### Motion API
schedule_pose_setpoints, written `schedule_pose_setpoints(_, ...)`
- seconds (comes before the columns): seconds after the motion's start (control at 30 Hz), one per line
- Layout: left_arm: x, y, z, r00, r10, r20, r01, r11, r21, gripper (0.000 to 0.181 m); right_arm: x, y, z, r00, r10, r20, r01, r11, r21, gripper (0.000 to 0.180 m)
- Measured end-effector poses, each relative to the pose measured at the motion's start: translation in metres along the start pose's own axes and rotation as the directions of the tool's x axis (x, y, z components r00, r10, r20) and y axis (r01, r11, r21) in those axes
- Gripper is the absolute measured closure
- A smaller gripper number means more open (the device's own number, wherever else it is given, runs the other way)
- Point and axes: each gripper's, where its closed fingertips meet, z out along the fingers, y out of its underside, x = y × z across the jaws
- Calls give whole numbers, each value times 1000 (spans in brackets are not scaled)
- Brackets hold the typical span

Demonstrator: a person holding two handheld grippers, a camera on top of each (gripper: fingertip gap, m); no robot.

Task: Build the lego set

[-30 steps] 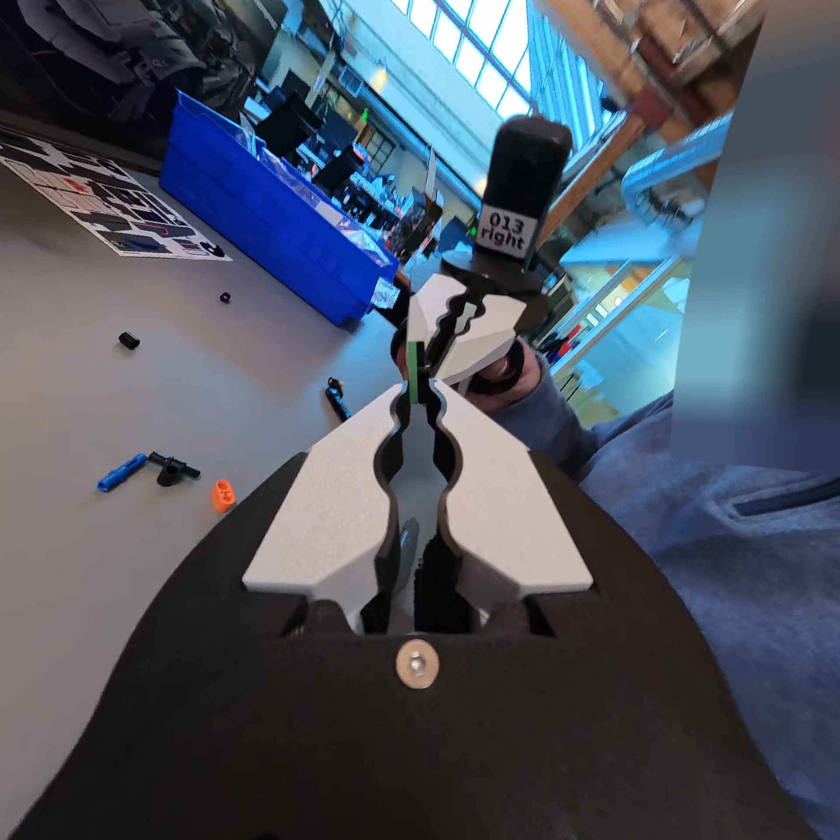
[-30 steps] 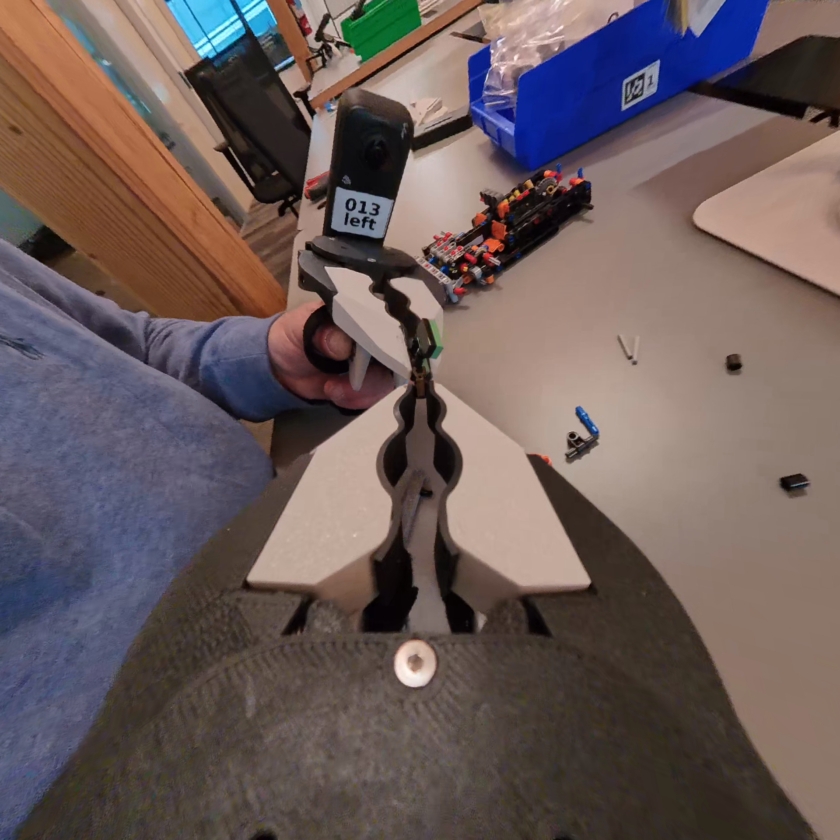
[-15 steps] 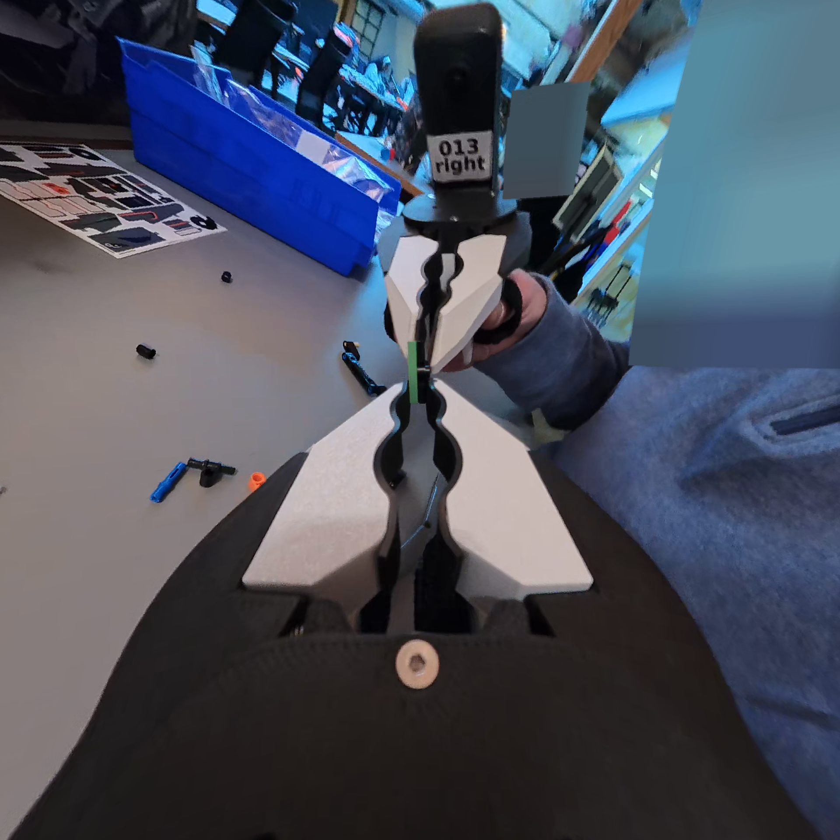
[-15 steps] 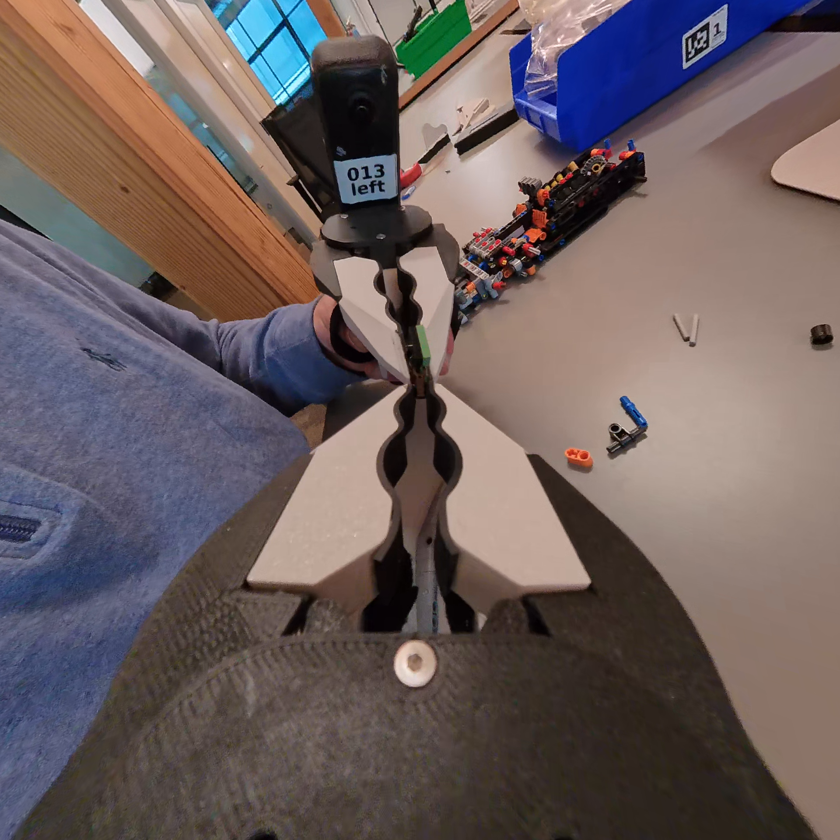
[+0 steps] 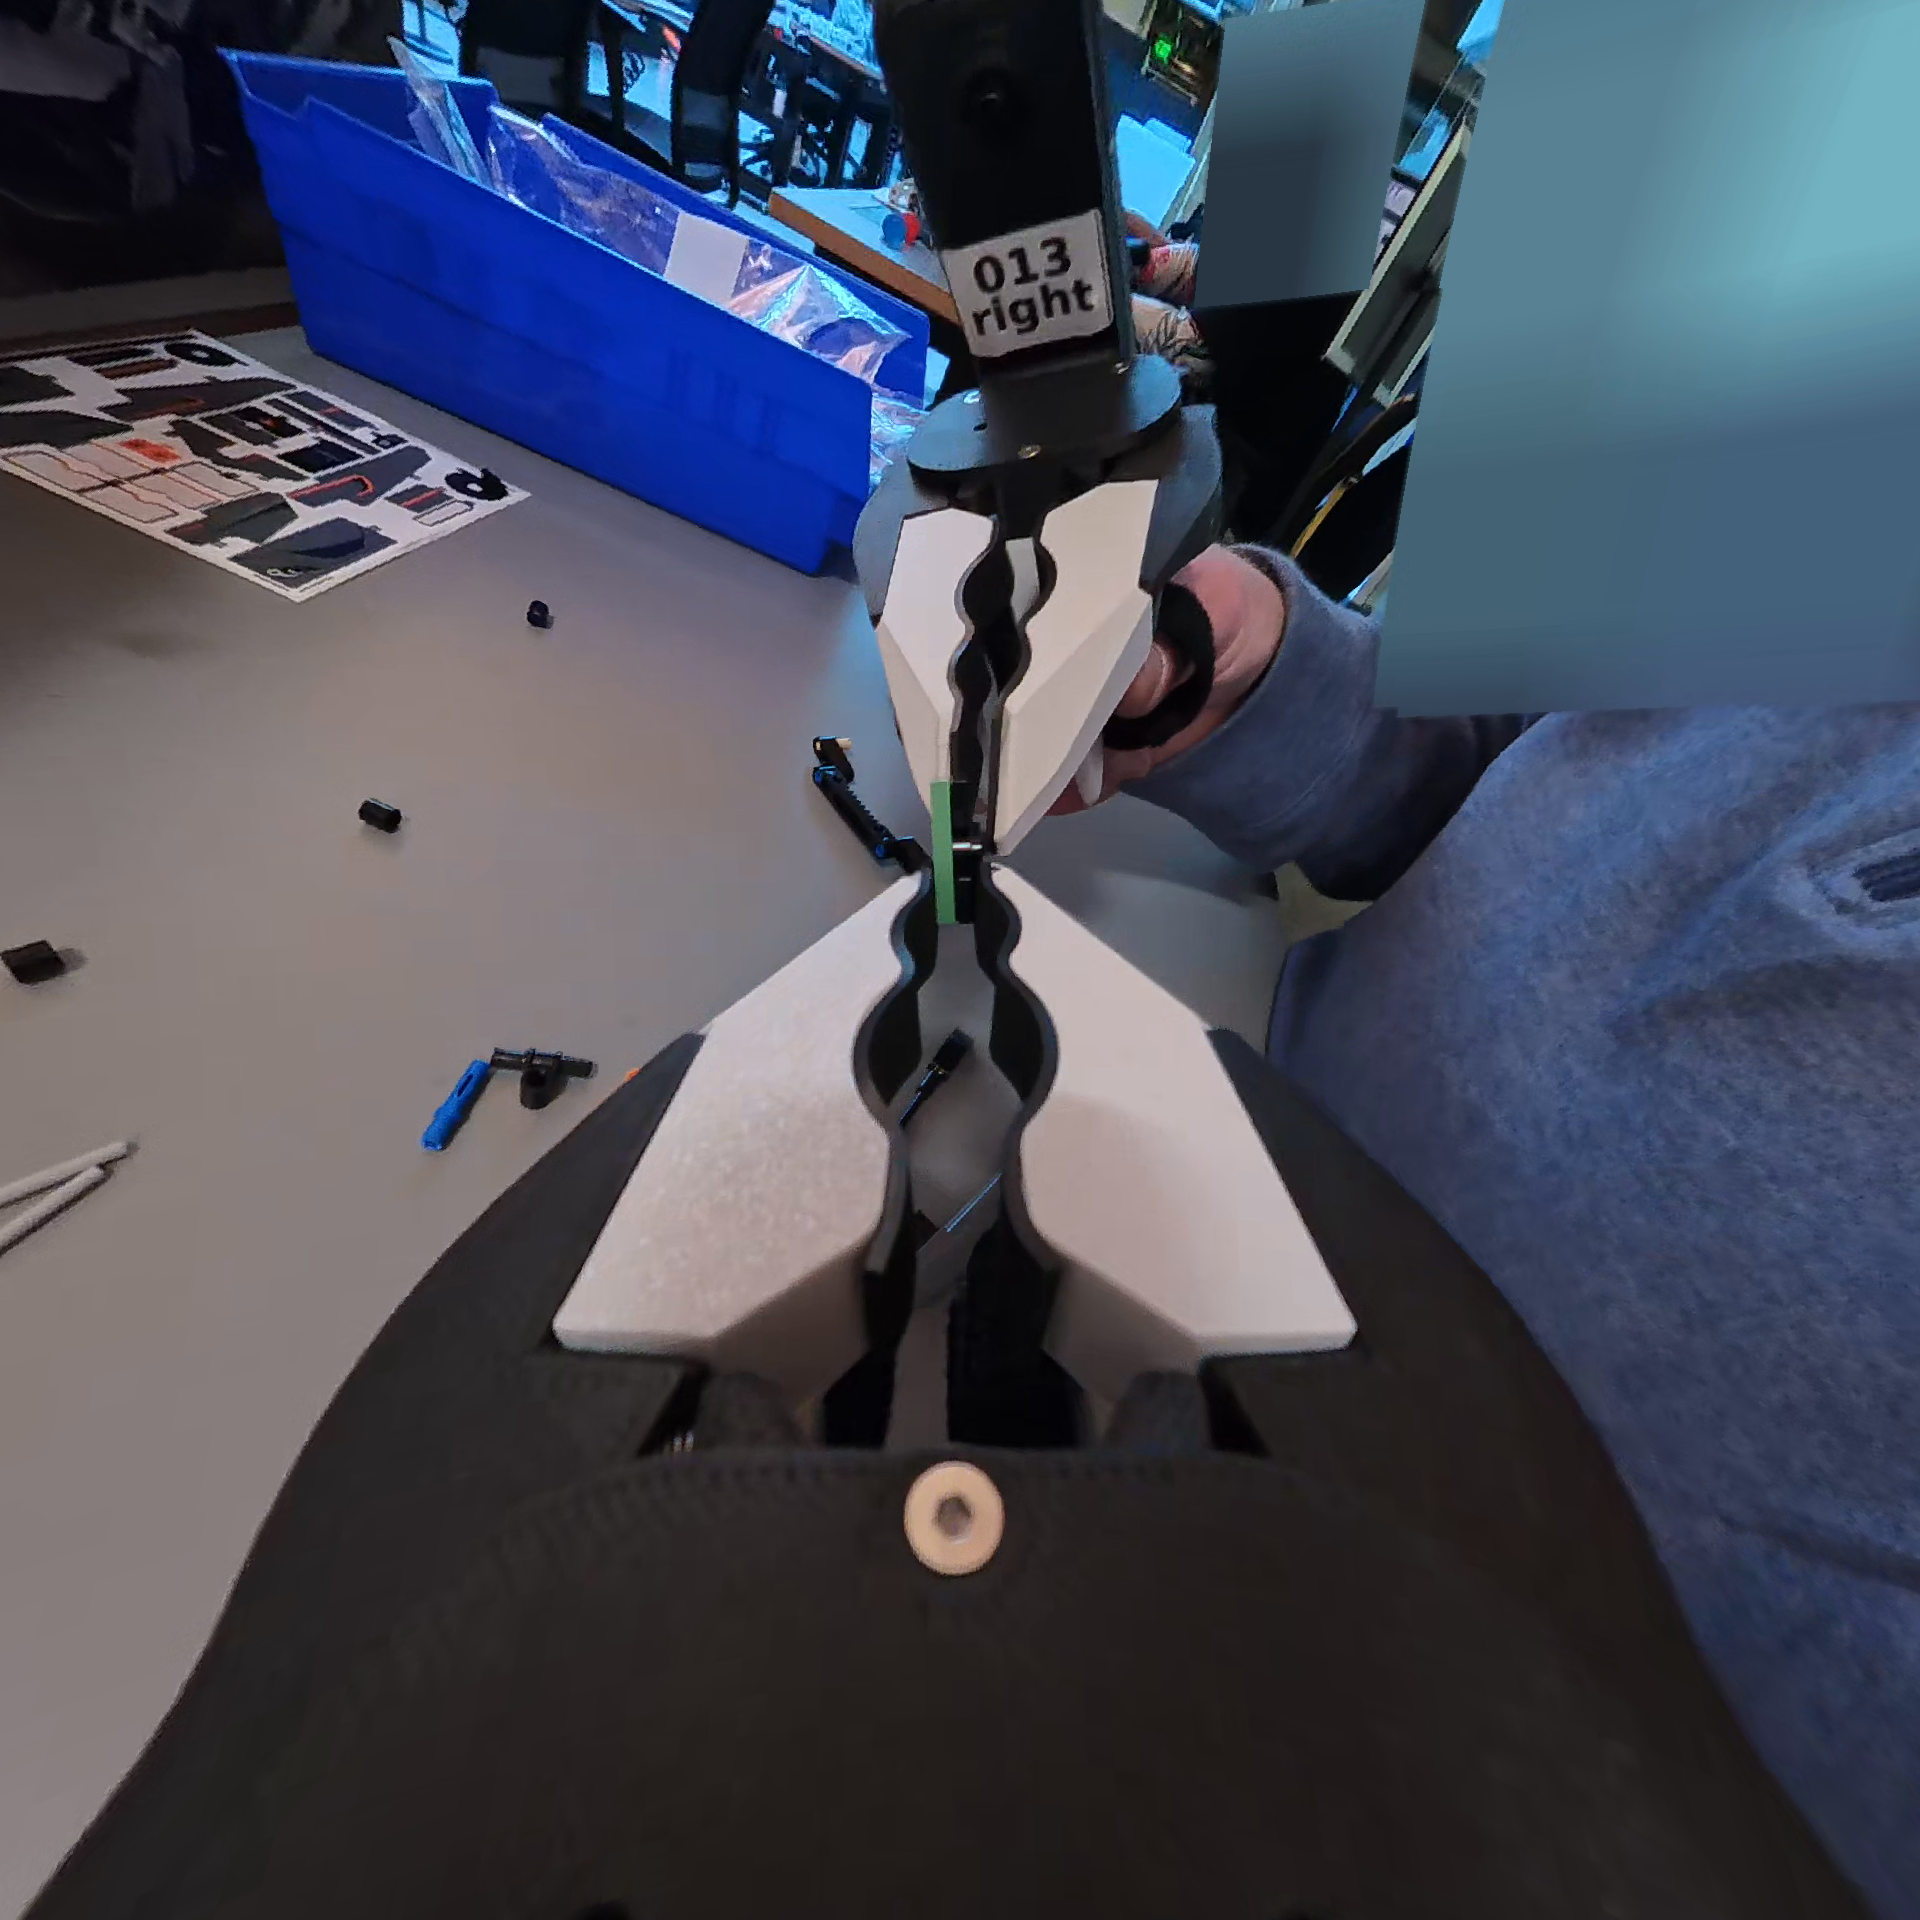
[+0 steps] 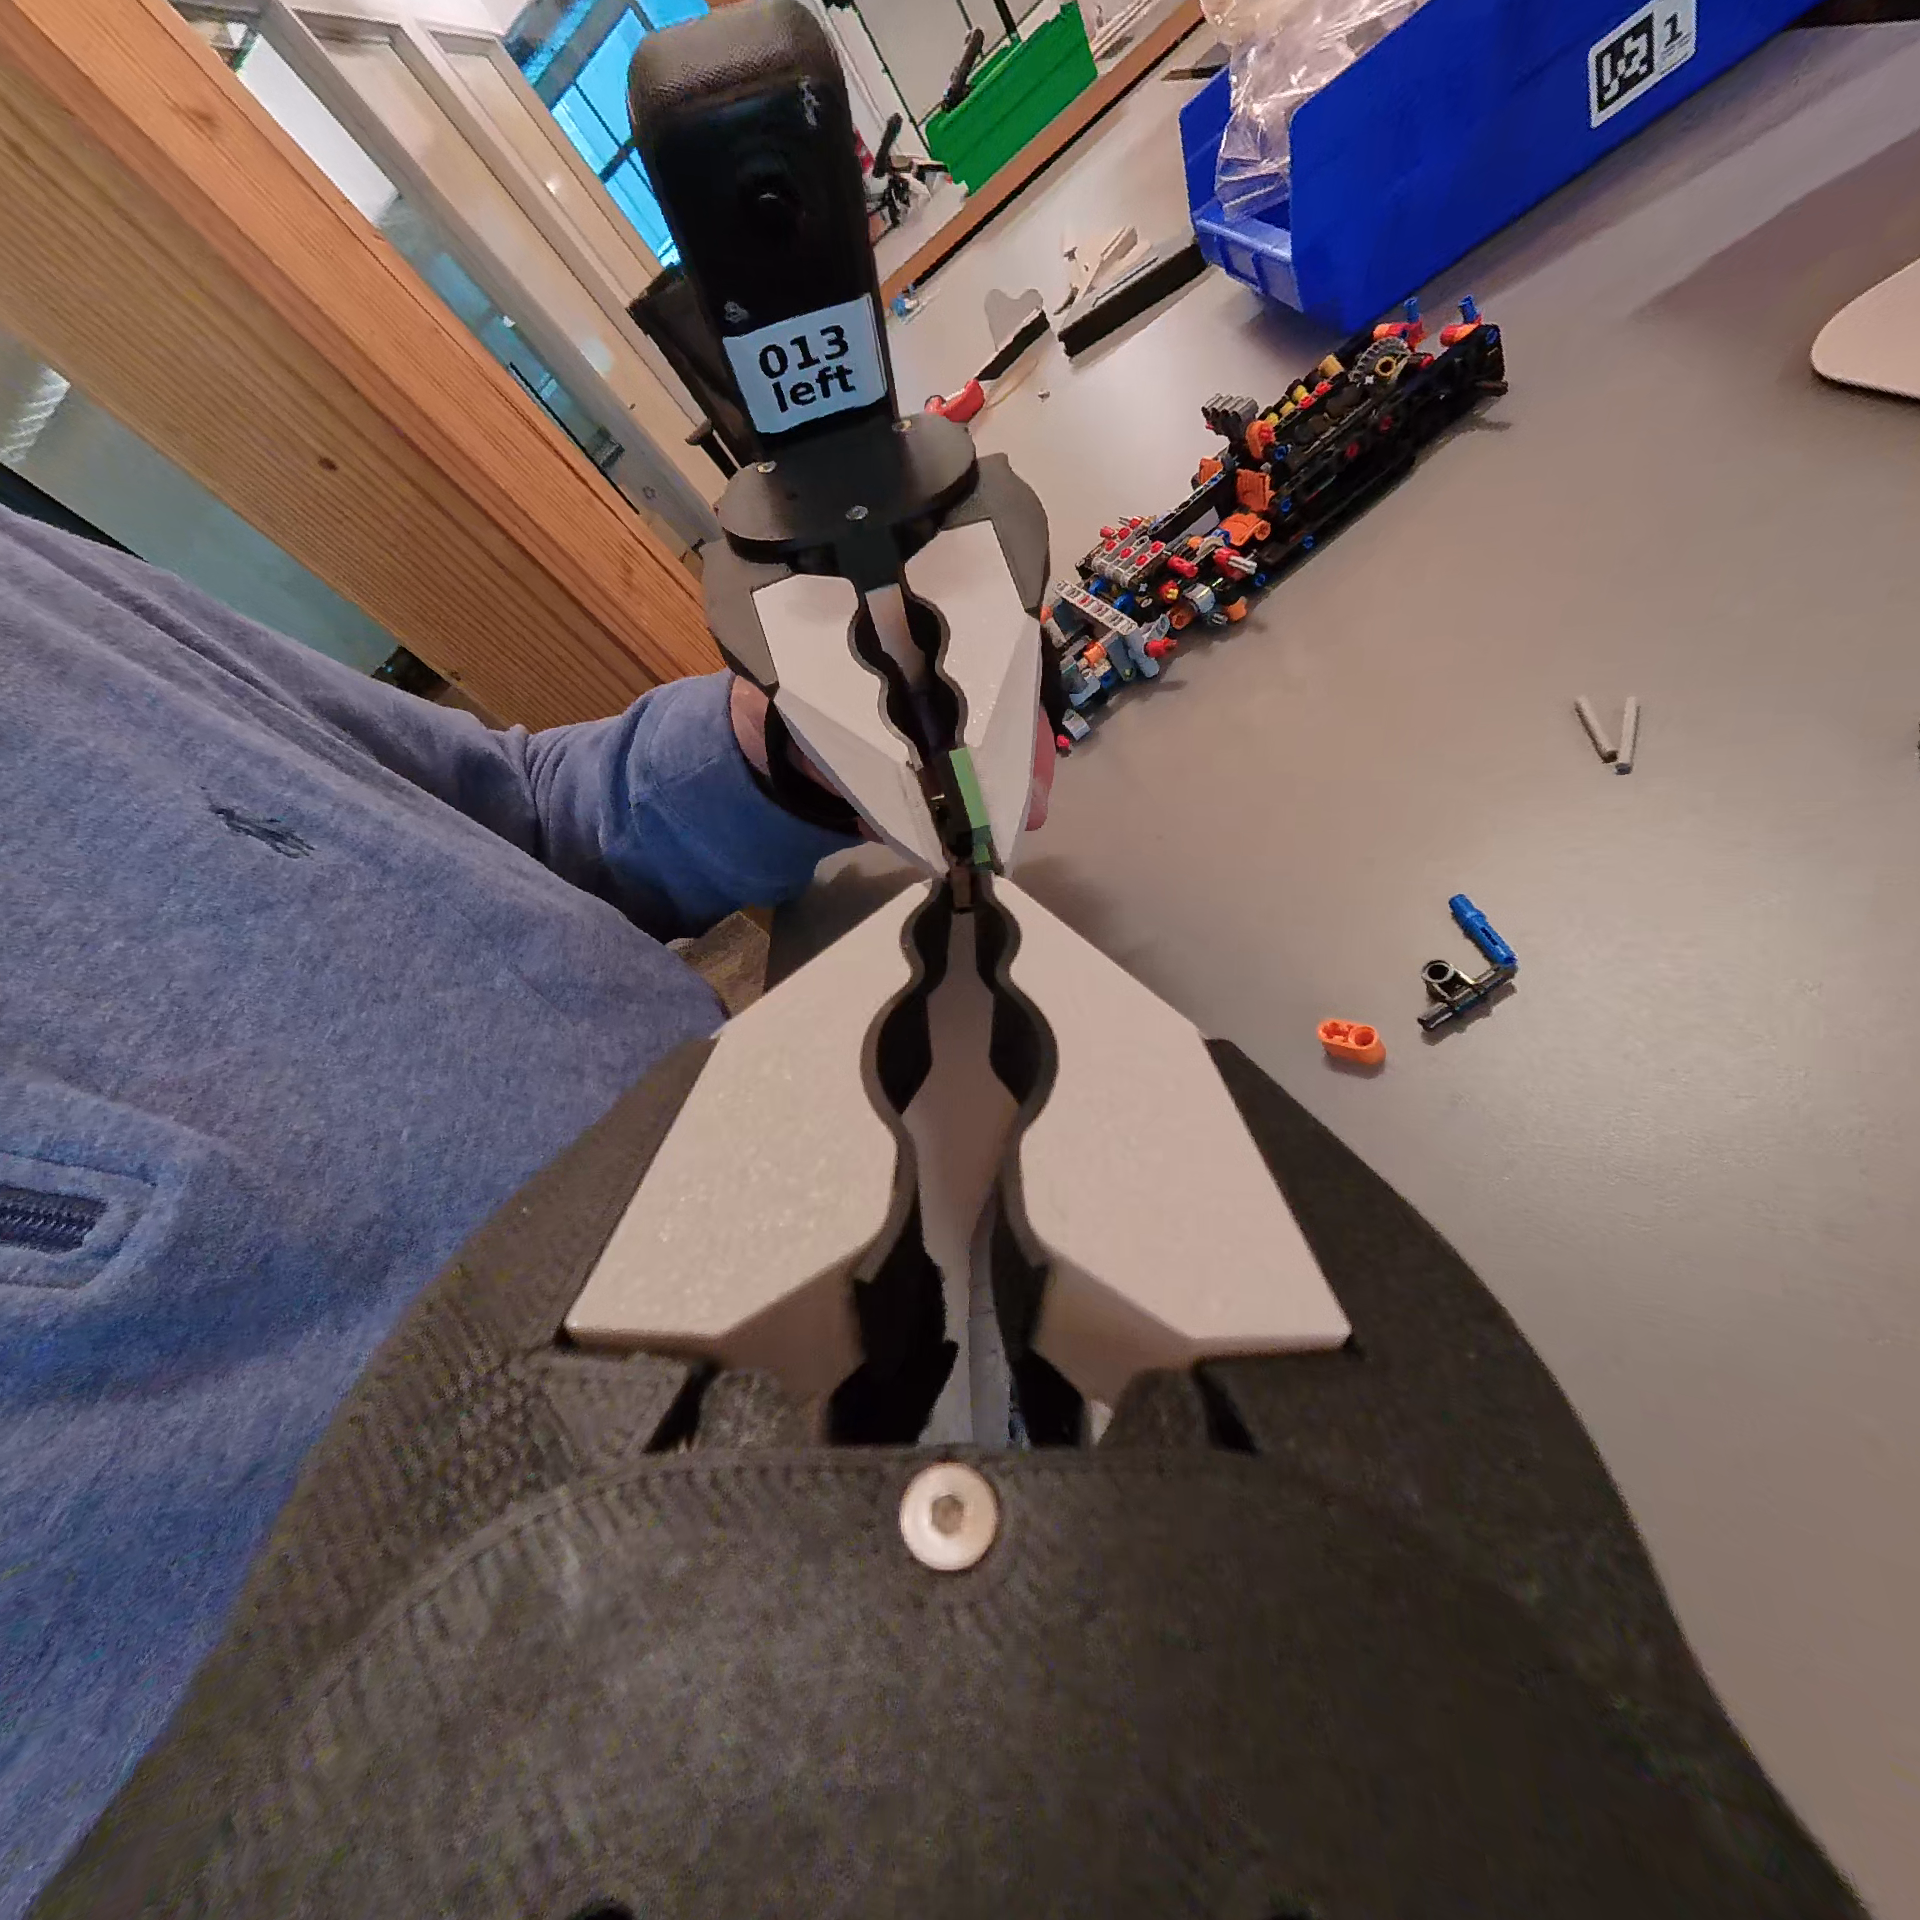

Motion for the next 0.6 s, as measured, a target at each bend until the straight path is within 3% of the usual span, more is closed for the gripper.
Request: schedule_pose_setpoints(0.6, -2, 13, 0, 987, 138, 78, -127, 983, -129, 176, 4, 11, 5, 999, -21, -48, 21, 1000, -12, 179)
